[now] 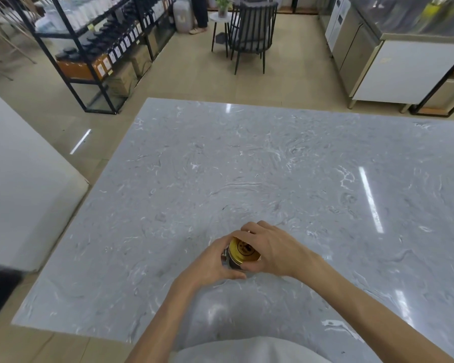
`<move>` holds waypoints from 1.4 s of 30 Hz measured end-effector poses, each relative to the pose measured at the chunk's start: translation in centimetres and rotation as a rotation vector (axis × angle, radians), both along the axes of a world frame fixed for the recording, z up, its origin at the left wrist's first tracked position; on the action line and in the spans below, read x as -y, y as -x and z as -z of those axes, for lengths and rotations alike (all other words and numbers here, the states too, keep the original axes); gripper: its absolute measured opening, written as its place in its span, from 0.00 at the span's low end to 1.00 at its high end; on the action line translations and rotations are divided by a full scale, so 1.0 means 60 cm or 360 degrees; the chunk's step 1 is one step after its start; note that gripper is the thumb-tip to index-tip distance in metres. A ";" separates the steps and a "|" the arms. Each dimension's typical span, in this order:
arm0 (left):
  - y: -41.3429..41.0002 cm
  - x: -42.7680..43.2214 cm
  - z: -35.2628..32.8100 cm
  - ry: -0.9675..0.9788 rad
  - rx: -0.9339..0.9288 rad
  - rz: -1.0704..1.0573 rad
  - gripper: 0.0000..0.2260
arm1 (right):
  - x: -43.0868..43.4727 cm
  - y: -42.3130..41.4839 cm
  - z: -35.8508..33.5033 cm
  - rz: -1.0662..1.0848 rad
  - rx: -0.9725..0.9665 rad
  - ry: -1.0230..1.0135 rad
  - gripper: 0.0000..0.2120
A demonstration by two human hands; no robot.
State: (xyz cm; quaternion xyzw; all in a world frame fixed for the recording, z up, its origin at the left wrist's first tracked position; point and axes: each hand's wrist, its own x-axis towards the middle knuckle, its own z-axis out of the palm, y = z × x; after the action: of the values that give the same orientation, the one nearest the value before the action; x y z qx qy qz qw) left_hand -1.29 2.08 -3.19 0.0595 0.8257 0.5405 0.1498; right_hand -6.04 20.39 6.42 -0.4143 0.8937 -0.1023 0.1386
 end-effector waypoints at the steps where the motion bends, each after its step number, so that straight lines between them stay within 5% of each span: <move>1: 0.000 0.001 0.004 0.0014 0.0015 -0.0009 0.35 | -0.001 0.004 -0.002 -0.0041 0.0053 0.0011 0.28; 22: 0.003 0.006 0.016 0.0018 0.0149 0.0001 0.37 | 0.002 0.016 -0.004 -0.0025 0.0219 0.0027 0.27; 31: -0.001 0.004 0.010 -0.0013 0.0153 0.0046 0.39 | 0.023 -0.017 0.003 0.0257 -0.0392 -0.0324 0.36; 36: -0.001 0.001 0.011 0.0040 0.0164 0.0045 0.36 | 0.016 -0.011 -0.007 0.0157 -0.0081 -0.0157 0.30; 42: 0.000 0.004 0.019 0.0120 0.0200 0.0025 0.36 | 0.013 -0.011 -0.013 -0.0021 -0.0090 -0.0111 0.29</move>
State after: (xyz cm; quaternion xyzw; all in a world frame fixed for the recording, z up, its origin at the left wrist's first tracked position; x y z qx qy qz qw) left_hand -1.26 1.82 -4.31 0.0263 0.8340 0.5105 0.2079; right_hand -5.38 19.62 7.19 -0.4177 0.8976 -0.0583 0.1284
